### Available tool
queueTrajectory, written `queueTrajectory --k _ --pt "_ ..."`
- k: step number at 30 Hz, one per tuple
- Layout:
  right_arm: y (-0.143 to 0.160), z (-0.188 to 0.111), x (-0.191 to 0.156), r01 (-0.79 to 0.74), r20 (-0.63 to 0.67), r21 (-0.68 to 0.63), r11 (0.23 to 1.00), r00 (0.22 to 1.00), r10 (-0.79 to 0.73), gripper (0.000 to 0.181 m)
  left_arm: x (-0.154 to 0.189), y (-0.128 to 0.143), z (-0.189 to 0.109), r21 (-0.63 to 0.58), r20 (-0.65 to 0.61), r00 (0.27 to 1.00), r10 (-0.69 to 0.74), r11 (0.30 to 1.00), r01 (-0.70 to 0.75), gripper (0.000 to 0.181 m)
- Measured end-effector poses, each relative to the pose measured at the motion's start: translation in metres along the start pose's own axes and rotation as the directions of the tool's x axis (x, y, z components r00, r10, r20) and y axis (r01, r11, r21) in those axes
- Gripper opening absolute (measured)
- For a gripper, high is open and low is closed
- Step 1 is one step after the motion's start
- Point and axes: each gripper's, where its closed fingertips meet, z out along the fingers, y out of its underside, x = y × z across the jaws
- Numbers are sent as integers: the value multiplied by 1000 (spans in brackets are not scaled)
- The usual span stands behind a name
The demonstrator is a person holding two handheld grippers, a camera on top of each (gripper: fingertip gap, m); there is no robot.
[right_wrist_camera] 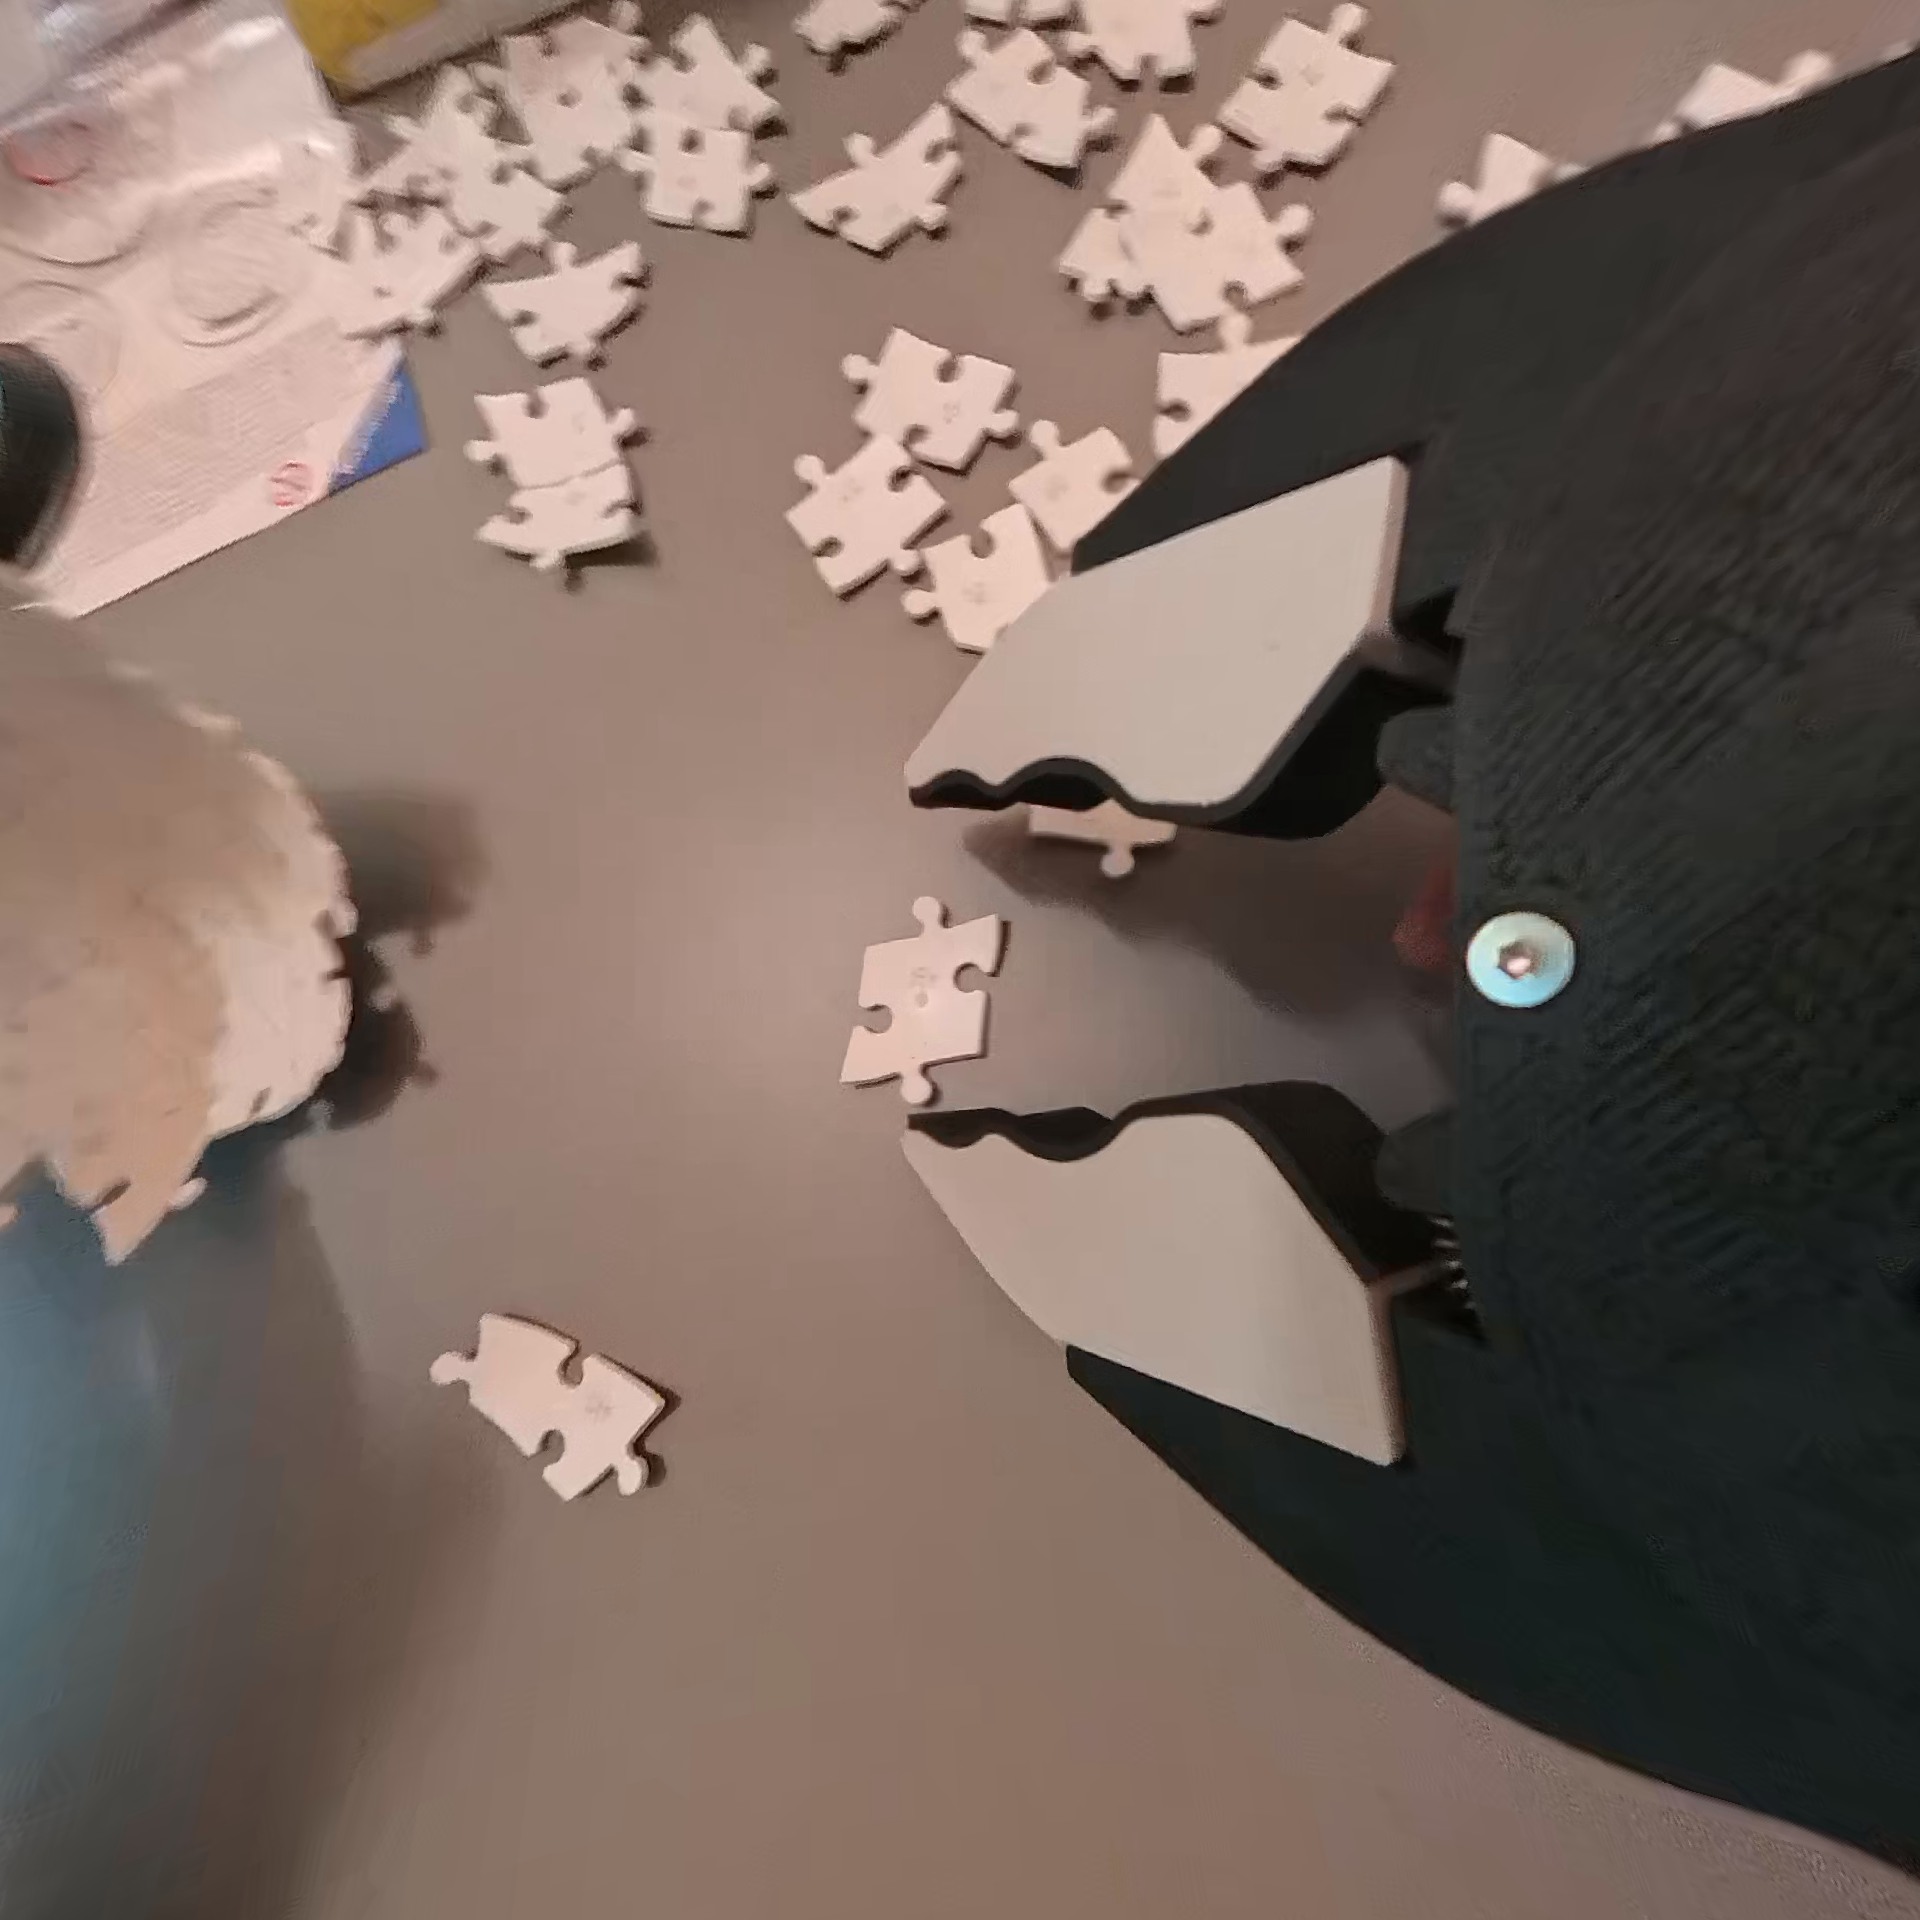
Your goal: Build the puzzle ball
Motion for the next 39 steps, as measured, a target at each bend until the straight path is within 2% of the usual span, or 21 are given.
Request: queueTrajectory --k 2,7,16,20,25,29,32,34,37,39 --pt "-5 4 0 53 4 56 997 999 -54 52 6 -2 1 -5 -11 1000 27 1000 -27 6" --pt "4 5 -6 30 59 7 1000 998 -31 40 13 -4 1 -9 -13 999 52 999 -53 5" --pt "9 -3 -26 -94 12 -55 994 995 95 40 13 -4 2 -8 -8 999 46 999 -46 6" --pt "8 -7 -41 -96 26 -42 994 995 97 41 14 -5 1 -3 -11 999 48 999 -48 5" --pt "1 -18 -36 16 -3 18 1000 1000 -16 44 14 -5 1 7 -13 999 52 999 -52 5" --pt "-5 -12 -34 97 59 72 993 993 -101 44 13 -6 0 17 -11 998 55 998 -55 5" --pt "4 -6 -35 81 118 10 997 990 -82 44 14 -8 -1 26 -12 998 63 998 -63 5" --pt "4 -4 -40 74 146 11 997 986 -75 36 14 -9 -2 34 -11 997 72 997 -71 5" --pt "3 -2 -41 54 117 -11 998 992 -52 33 14 -10 -1 40 -10 997 76 996 -76 5" --pt "3 -1 -40 -18 82 -34 999 996 20 32 14 -11 0 44 -14 997 77 996 -76 5"
